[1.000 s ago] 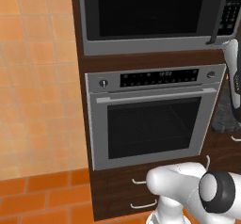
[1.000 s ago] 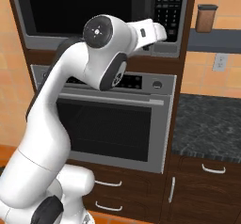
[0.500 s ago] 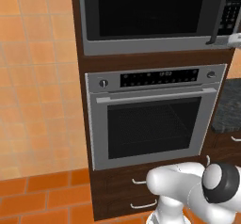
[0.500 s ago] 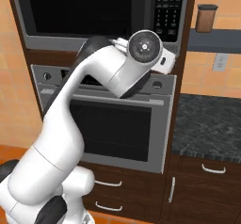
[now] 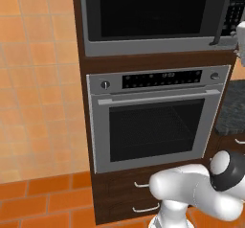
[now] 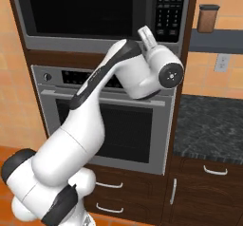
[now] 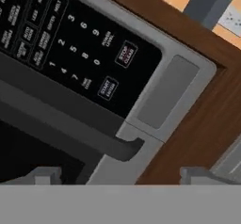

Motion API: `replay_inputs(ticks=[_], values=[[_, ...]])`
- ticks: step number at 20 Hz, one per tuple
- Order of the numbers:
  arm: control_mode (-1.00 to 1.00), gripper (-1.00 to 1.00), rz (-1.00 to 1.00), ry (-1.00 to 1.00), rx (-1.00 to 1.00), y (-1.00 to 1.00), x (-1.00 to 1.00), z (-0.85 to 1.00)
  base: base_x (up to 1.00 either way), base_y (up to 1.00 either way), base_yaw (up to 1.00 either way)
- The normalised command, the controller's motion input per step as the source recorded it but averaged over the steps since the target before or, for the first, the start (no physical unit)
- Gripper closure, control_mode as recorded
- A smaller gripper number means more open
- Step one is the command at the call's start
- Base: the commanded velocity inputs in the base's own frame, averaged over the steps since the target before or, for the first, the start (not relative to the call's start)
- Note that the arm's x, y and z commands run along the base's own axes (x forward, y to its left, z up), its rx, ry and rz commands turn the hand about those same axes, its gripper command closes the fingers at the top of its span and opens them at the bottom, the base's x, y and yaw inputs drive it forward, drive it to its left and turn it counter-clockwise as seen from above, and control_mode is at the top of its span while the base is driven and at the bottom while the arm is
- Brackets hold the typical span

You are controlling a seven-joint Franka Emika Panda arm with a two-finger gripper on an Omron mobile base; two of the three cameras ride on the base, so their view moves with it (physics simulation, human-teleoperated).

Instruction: Pick the onion from the sink and place it in the bowl. Then pick the bowl and place it in the microwave. Then close the microwave door and press the start button.

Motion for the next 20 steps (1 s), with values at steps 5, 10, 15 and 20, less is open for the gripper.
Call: replay_inputs(ticks=[5, 10, 15, 20], values=[[-1.0, -1.0, -0.07, 0.0, 0.6, -0.26, 0.43, 0.47, 0.0, 0.0, 0.0], [-1.0, -1.0, -0.02, -0.01, 0.4, -0.3, 0.34, 0.29, 0.0, 0.0, 0.0], [-1.0, 1.0, 0.0, -0.01, 0.27, -0.15, 0.33, 0.0, 0.0, 0.0, 0.0], [-1.0, 1.0, 0.01, 0.0, 0.04, -0.05, 0.48, 0.0, 0.0, 0.0, 0.0]])
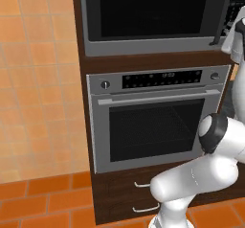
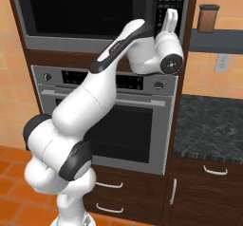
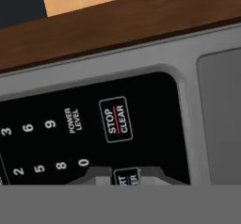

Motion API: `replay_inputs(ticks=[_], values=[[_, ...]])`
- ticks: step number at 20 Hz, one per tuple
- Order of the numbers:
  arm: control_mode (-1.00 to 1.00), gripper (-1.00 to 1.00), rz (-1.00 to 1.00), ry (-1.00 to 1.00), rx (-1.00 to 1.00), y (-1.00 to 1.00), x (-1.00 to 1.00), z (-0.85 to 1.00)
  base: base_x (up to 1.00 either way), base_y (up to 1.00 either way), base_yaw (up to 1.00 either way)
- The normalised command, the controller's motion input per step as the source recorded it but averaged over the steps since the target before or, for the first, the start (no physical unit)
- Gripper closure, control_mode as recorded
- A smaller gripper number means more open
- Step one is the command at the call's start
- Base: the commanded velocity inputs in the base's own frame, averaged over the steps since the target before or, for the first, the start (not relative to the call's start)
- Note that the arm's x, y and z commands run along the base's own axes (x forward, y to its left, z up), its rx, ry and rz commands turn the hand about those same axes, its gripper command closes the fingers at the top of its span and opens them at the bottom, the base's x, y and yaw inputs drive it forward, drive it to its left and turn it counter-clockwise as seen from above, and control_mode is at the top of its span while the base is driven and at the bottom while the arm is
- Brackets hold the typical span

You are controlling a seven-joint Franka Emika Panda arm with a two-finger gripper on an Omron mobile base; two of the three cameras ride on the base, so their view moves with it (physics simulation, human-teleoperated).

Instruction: Pick the onion from the sink and place it in the bowl. Then pick the bowl and place it in the microwave. Then close the microwave door and press the start button.

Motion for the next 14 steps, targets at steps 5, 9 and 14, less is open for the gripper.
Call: replay_inputs(ticks=[5, 9, 14], values=[[-1.0, 1.0, 0.05, 0.0, 0.0, -0.22, 0.48, -0.1, 0.0, 0.0, 0.0], [-1.0, 1.0, 0.05, -0.06, 0.0, 0.0, 0.19, -0.38, 0.0, 0.0, 0.0], [-1.0, 1.0, 0.02, -0.12, 0.0, 0.03, -0.24, -0.27, 0.0, 0.0, 0.0]])
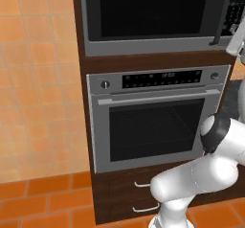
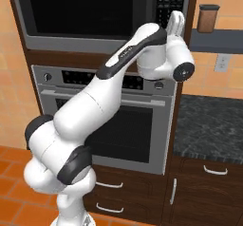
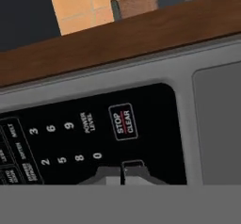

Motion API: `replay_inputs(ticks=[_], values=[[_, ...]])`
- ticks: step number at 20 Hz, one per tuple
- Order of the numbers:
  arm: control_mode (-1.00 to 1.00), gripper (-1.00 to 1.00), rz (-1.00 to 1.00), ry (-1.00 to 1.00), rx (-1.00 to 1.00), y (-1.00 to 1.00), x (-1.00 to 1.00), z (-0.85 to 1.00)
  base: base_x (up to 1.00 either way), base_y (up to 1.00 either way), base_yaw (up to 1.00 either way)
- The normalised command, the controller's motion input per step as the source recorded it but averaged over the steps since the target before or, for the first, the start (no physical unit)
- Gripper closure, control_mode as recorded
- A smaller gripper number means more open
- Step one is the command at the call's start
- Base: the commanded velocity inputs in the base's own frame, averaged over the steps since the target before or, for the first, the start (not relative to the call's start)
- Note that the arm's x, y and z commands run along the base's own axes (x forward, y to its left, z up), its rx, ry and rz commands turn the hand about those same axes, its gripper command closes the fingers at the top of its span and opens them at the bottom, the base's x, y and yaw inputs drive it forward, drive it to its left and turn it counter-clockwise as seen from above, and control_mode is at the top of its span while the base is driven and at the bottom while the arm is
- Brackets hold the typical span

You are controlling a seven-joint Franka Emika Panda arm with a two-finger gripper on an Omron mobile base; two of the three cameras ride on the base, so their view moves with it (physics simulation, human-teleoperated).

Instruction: Pick the onion from the sink and place it in the bowl. Then pick the bowl and place it in the microwave. Then close the microwave door and press the start button.

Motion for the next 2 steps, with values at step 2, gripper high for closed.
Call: replay_inputs(ticks=[2], values=[[-1.0, 1.0, 0.01, -0.1, 0.0, 0.0, -0.75, 0.0, 0.0, 0.0, 0.0]])
